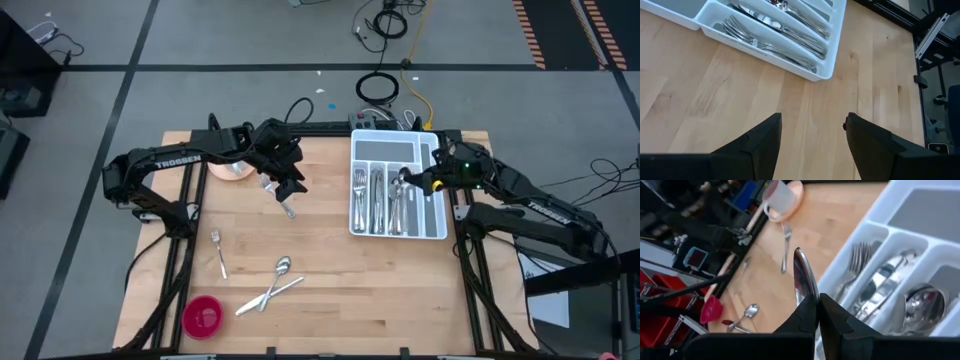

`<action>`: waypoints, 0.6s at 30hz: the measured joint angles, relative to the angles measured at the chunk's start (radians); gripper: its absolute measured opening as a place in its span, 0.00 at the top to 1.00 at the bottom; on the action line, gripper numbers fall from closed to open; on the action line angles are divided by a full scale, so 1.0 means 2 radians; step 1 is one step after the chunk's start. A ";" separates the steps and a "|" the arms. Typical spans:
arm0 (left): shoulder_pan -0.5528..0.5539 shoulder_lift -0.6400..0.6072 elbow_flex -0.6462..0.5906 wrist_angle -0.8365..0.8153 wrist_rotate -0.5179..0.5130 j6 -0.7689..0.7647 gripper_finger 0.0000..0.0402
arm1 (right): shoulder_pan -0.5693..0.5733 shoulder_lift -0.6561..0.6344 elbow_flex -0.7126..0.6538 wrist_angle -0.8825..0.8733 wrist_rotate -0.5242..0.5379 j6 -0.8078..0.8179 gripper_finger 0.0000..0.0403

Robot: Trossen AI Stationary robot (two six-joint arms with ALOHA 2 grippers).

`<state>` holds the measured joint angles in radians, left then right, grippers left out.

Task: Sort silverware
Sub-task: Put the right silver spoon into the white silverware tray

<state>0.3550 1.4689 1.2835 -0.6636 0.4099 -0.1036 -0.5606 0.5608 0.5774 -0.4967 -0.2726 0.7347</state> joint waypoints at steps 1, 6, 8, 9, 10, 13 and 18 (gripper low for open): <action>0.000 0.000 0.000 0.000 0.000 0.000 0.45 | -0.004 -0.001 -0.007 0.003 -0.006 0.000 1.00; 0.000 0.000 0.000 0.000 0.000 -0.011 0.45 | -0.030 -0.001 -0.053 0.031 -0.034 0.003 1.00; 0.000 0.000 0.000 0.000 0.000 -0.011 0.45 | -0.039 -0.001 -0.074 0.058 -0.049 0.010 1.00; 0.000 0.000 0.000 0.000 0.000 -0.011 0.45 | -0.042 -0.001 -0.083 0.074 -0.052 0.015 1.00; 0.000 0.000 0.000 0.000 0.000 -0.011 0.45 | -0.046 -0.001 -0.093 0.090 -0.054 0.017 1.00; 0.000 0.000 0.000 0.000 0.000 -0.011 0.45 | -0.058 -0.001 -0.117 0.124 -0.061 0.020 1.00; 0.000 0.000 0.000 0.000 0.000 -0.011 0.45 | -0.085 -0.001 -0.148 0.140 -0.063 0.017 1.00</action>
<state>0.3550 1.4689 1.2839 -0.6632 0.4099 -0.1254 -0.7314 0.5594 0.2808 -0.2177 -0.3981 0.7696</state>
